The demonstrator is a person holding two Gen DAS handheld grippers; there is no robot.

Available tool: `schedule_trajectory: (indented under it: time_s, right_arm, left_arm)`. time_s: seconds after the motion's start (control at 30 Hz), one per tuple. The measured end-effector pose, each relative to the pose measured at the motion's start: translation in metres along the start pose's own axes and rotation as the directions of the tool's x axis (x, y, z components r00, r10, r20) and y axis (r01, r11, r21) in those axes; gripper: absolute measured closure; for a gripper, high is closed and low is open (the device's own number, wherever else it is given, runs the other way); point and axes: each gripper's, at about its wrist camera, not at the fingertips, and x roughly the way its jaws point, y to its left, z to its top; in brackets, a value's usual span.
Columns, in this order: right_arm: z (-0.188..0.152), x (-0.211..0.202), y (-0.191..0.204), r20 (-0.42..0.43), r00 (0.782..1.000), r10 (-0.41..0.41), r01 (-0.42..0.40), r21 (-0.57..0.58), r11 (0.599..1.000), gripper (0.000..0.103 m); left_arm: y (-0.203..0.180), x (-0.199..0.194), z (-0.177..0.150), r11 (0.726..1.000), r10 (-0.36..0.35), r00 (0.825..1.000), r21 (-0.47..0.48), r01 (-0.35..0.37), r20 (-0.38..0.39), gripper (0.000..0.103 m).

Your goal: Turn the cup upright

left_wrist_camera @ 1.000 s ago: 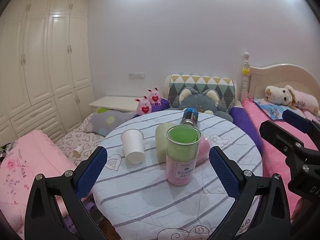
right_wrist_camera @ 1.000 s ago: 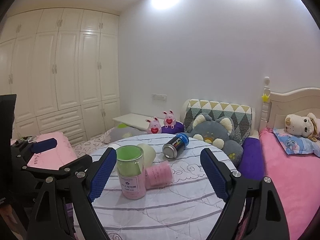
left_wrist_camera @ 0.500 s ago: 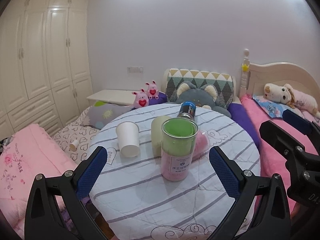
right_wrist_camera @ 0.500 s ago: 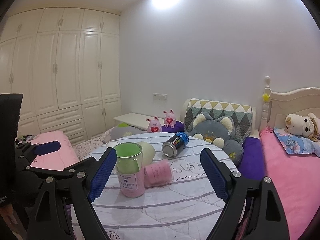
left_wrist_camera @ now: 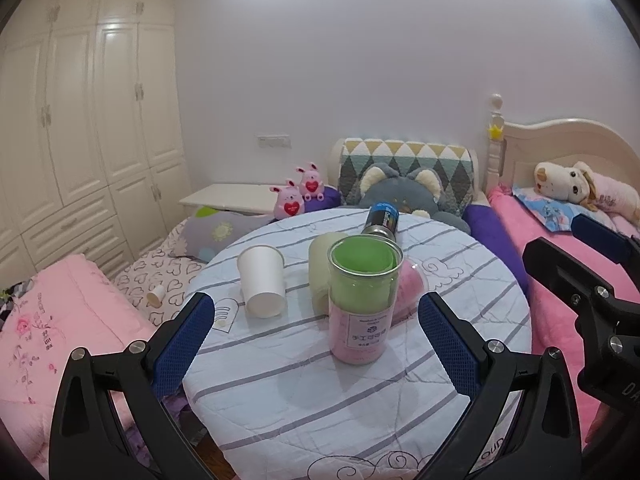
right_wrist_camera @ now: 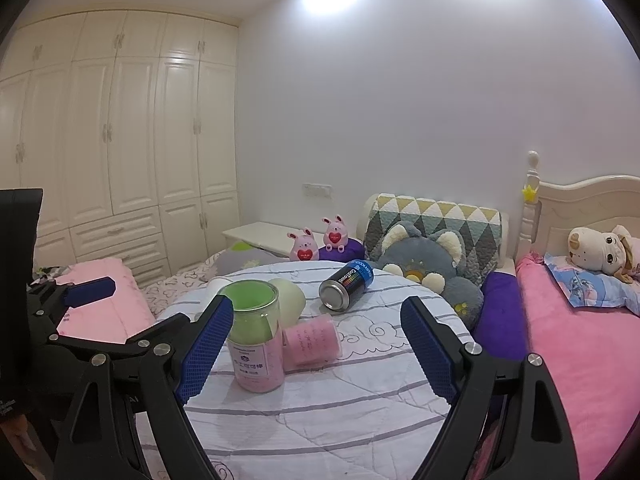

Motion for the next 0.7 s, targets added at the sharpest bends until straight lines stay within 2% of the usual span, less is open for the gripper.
schedule_trajectory:
  time_s: [0.7]
  right_arm:
    - [-0.003, 0.012, 0.001, -0.029, 1.000, 0.002, -0.002, 0.000, 1.000, 0.016]
  left_arm:
    - [0.001, 0.008, -0.003, 1.000, 0.023, 1.000, -0.003, -0.023, 0.001, 0.000]
